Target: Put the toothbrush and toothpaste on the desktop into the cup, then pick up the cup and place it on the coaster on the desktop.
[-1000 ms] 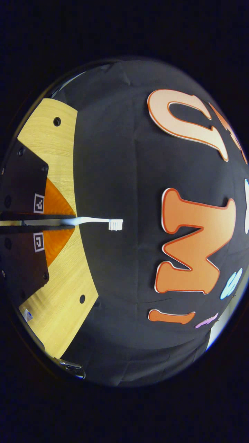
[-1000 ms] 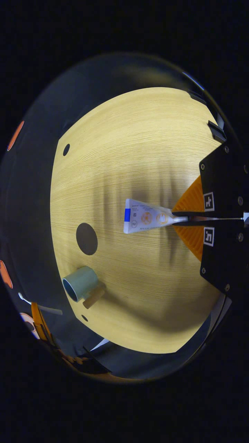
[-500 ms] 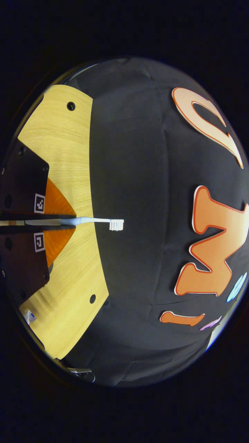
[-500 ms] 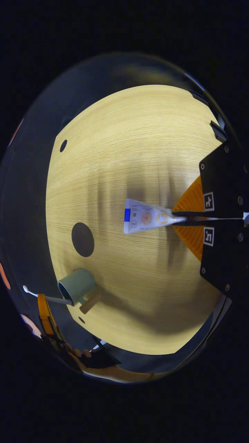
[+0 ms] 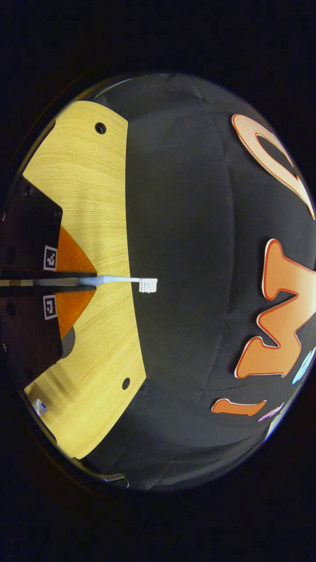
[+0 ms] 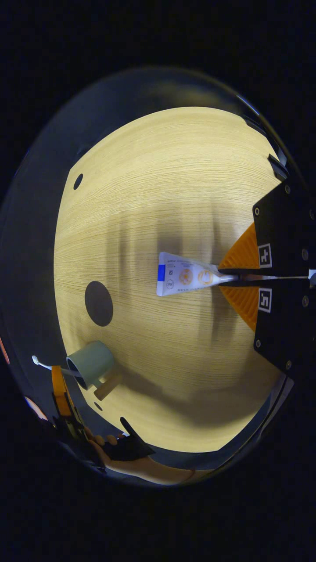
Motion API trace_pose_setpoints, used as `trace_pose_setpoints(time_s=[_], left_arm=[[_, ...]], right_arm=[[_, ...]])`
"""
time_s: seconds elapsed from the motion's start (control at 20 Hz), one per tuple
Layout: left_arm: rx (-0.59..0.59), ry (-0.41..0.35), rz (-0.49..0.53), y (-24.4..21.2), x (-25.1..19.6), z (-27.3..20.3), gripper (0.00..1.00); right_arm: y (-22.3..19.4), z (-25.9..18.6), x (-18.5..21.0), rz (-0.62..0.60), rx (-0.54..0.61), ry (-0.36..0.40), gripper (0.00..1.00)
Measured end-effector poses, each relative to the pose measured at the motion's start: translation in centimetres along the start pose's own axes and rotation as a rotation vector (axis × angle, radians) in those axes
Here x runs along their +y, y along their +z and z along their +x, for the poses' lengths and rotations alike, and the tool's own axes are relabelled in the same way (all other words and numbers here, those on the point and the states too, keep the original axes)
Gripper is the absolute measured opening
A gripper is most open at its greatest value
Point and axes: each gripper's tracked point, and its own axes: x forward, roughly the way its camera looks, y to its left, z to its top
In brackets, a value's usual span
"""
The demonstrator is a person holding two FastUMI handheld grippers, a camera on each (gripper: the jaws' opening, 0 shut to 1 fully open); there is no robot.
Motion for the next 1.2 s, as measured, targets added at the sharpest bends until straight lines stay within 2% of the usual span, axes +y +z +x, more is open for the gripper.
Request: trace_pose_setpoints(time_s=[0.15,0.25,0.5,0.55,0.9,1.2], left_arm=[[0.015,-0.004,0.014,-0.6,-0.3,0.3,0.07],[0.011,-0.022,0.01,-0.8,-0.9,0.3,0.12],[0.016,-0.011,0.024,-2.5,-0.8,-1.8,0.94],[0.012,-0.011,0.016,-2.5,-0.7,-2.1,1.0],[-0.044,0.02,-0.003,-0.9,0.7,-5.0,0.99],[-0.072,0.06,-0.009,0.2,3.4,-9.5,0.99]], right_arm=[[0.0,0.2,0.0,0.001,-0.001,0.004,0.03],[0.0,0.2,0.0,0.0,-0.002,0.005,0.03],[0.3,0.0,0.0,-0.002,-0.014,0.006,0.03],[0.2,0.0,-0.1,-0.005,-0.015,0.004,0.03],[1.0,-1.1,0.6,-0.017,-0.054,0.01,0.03],[5.2,-2.3,3.7,-0.05,-0.175,0.041,0.03]])
